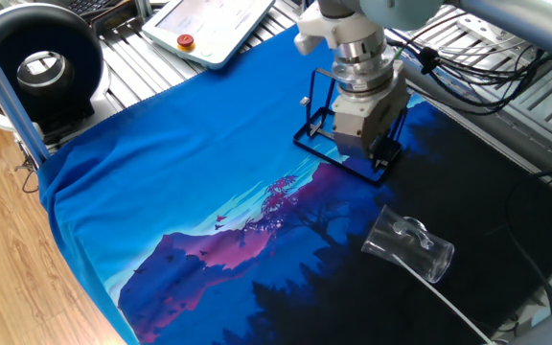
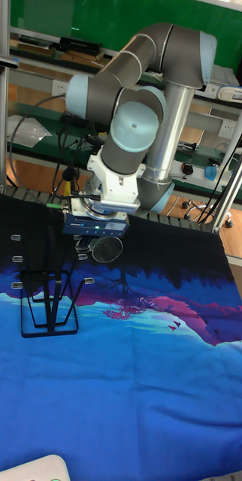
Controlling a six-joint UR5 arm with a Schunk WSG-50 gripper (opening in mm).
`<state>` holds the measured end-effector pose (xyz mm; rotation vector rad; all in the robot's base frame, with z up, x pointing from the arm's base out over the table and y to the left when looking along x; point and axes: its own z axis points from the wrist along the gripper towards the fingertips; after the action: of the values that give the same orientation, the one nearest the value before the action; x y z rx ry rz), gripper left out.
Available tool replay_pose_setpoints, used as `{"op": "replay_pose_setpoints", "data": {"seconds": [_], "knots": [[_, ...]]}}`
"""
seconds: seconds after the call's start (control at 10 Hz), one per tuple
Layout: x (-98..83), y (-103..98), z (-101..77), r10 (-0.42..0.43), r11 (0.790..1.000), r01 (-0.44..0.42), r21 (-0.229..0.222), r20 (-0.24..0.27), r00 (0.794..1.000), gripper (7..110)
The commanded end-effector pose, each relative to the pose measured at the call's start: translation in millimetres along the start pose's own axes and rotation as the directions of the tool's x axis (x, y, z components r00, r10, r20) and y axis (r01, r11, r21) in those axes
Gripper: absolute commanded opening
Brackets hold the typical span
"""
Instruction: Take the cup off the cup rack
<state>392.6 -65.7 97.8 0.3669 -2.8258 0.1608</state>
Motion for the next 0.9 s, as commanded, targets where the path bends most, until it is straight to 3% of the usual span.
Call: {"op": "replay_pose_setpoints", "data": {"seconds": [0.0,0.1,0.3,0.4,0.5,0.7,0.8], "knots": [[-4.6,11,-2.3,-0.002,0.999,0.003,-0.051,0.019,1.000,7],[6.4,6,-2.1,0.032,0.999,-0.032,-0.029,-0.026,0.999,7],[-2.4,10,-2.2,0.065,0.997,-0.065,-0.046,0.007,0.998,7],[-14.9,10,-2.7,0.069,0.996,-0.066,-0.053,0.057,0.996,7],[-43.7,18,-6.6,0.045,0.996,-0.031,-0.087,0.172,0.984,7],[-91.0,38,-22.6,0.005,0.987,0.054,-0.151,0.369,0.929,7],[-101.6,45,-28.4,0.019,0.982,0.060,-0.179,0.411,0.911,7]]}}
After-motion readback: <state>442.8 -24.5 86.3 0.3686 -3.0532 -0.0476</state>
